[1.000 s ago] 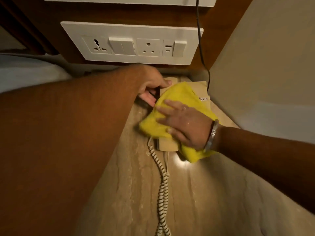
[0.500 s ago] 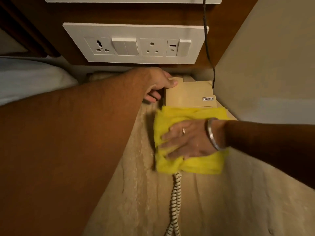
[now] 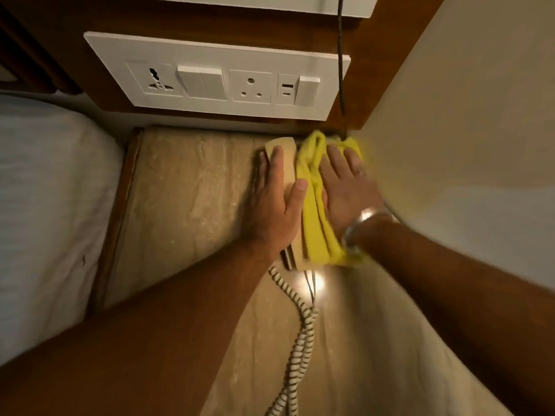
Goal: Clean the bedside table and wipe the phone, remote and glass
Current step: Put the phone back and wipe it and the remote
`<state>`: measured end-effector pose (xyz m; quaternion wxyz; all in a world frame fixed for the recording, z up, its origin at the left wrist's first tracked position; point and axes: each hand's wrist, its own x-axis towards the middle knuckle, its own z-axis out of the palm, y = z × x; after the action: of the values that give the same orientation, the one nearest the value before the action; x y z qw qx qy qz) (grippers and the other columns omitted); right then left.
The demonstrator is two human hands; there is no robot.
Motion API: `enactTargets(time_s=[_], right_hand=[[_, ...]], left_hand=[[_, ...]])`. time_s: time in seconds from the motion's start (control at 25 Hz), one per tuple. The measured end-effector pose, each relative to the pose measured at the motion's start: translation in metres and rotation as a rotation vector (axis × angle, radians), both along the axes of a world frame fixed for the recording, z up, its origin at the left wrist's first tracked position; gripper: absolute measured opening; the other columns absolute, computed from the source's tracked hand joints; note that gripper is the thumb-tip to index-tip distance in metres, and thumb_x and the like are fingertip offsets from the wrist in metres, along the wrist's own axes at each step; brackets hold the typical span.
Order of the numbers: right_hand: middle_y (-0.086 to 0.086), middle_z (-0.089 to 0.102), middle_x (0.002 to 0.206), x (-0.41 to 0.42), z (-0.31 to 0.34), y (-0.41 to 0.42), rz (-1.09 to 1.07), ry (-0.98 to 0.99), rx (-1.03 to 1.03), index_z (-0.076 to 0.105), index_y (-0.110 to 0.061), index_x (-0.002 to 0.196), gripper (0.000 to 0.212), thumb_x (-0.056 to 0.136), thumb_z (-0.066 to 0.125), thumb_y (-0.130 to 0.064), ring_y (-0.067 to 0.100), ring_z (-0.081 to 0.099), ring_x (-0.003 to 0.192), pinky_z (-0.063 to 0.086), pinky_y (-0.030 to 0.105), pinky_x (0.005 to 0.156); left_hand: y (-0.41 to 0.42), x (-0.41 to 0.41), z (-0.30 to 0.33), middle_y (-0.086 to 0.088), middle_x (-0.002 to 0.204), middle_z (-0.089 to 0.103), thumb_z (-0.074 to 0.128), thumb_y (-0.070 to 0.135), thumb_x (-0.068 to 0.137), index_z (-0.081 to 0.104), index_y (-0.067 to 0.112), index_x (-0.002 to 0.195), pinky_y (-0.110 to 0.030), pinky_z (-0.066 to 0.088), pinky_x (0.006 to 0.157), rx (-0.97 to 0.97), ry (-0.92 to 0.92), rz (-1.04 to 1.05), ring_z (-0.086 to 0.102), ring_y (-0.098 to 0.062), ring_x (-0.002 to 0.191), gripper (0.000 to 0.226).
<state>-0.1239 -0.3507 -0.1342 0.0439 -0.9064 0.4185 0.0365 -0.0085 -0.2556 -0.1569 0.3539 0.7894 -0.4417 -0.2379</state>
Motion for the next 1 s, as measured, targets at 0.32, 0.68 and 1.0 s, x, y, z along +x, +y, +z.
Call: enactTargets(time_s=[0.32,0.68,1.0], right_hand=[[0.015,0.03,0.155,-0.09,-0.002,0.058,0.328,0.008,0.037,0.048,-0.01,0.136,0.053,0.094,0.031,-0.039,0.04,0.02,0.144,0.026,0.058,0.112],[0.012,0.03,0.156,-0.007,-0.011,0.0,-0.028,-0.061,-0.026,0.028,-0.016,0.149,0.059,0.097,0.022,-0.042,0.035,0.027,0.141,0.02,0.046,0.116],[0.013,0.03,0.156,-0.016,0.0,-0.007,-0.006,0.007,-0.008,0.031,-0.017,0.148,0.061,0.094,0.019,-0.044,0.037,0.026,0.142,0.02,0.048,0.117]], left_hand=[[-0.003,-0.002,0.003,-0.006,0.169,0.01,0.007,0.058,0.092,0.006,0.031,0.159,-0.054,0.023,0.121,0.089,-0.134,-0.014,0.011,-0.023,0.155,0.072],[0.002,0.013,0.015,-0.011,0.167,0.016,0.026,0.048,0.095,0.011,0.024,0.16,-0.05,0.024,0.122,0.126,-0.191,-0.248,0.018,-0.028,0.153,0.071],[0.013,0.008,0.016,-0.008,0.167,0.016,0.027,0.048,0.098,0.003,0.024,0.159,-0.052,0.024,0.121,0.212,-0.291,-0.349,0.019,-0.025,0.153,0.07]])
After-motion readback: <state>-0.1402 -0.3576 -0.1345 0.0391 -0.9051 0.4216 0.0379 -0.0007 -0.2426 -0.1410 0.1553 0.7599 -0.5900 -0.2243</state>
